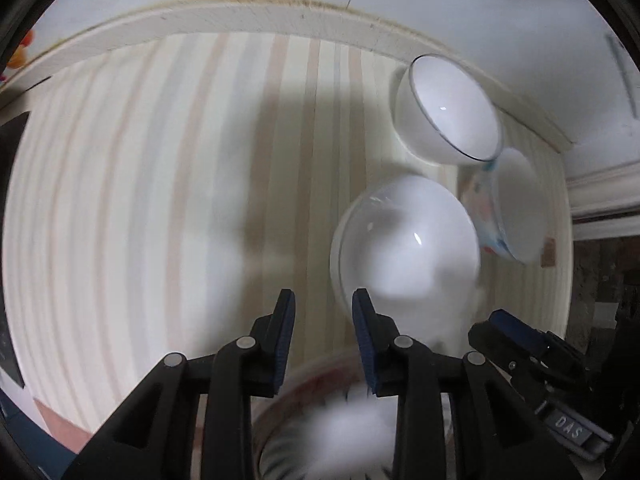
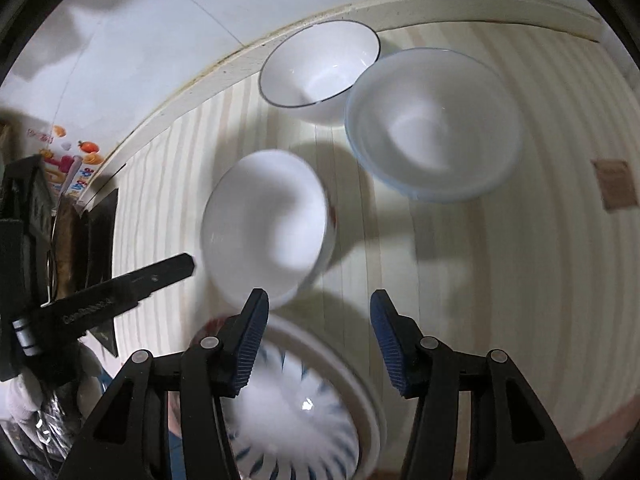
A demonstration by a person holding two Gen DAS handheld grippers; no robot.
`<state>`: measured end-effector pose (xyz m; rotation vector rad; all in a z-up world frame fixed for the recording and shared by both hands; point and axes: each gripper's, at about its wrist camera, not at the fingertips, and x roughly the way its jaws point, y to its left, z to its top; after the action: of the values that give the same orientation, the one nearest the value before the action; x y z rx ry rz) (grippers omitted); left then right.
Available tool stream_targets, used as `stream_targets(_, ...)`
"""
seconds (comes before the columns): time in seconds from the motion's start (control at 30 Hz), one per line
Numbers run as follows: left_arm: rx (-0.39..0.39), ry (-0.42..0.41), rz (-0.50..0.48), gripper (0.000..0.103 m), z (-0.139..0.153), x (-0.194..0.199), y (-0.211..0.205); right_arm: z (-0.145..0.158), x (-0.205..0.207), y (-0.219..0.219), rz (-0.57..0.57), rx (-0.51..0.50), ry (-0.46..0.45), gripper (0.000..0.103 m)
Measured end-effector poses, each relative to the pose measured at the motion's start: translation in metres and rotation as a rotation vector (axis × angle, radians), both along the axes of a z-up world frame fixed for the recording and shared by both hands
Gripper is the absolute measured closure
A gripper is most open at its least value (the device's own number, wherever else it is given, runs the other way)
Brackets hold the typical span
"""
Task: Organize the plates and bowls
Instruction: 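Grasp a plain white bowl rim with both tools and lift it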
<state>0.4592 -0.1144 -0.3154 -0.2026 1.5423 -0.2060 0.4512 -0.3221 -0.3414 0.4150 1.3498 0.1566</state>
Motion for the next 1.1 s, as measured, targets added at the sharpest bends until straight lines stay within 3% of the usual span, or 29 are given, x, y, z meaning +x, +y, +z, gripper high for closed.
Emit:
stream_targets(0.07, -0.010, 0.024, -0.009, 0.077, -0.016, 0.010, -0.007, -0.015, 0.017, -0.001, -0.004, 0.024, 0.022, 0.055)
stream_targets(0.13, -0.002, 0.036, -0.025, 0.090, -0.028, 0.016, -0.012, -0.029, 0.030, -0.002, -0.008, 0.055, 0.044, 0.072)
stream_targets(0.17, -0.002, 0.035, -0.031, 0.091, -0.030, 0.017, -0.014, -0.037, 0.036, -0.001, -0.004, 0.064, 0.055, 0.083)
stream_targets(0.2, 0.001, 0.029, -0.041, 0.093, -0.033, 0.017, -0.017, -0.042, 0.039, 0.000, -0.002, 0.058, 0.063, 0.085)
stream_targets(0.37, 0.064, -0.027, -0.075, 0.093, -0.018, 0.009, -0.029, -0.040, 0.042, 0.010, 0.035, -0.022, 0.009, 0.088)
stream_targets(0.47, 0.080, -0.061, -0.091, 0.093, 0.006, -0.002, -0.033, -0.031, 0.035, 0.009, 0.041, 0.011, 0.016, 0.088)
stream_targets(0.77, 0.058, -0.122, -0.200, 0.093, 0.080, -0.061, -0.080, 0.035, -0.031, -0.020, 0.050, 0.025, -0.033, 0.088)
stream_targets(0.93, 0.017, -0.103, -0.267, 0.093, 0.075, -0.085, -0.124, 0.044, -0.072, -0.062, 0.011, -0.019, -0.011, 0.088)
stream_targets(1.1, 0.002, -0.062, -0.333, 0.093, 0.050, -0.093, -0.159, 0.025, -0.106, -0.099, -0.039, -0.037, 0.030, 0.088)
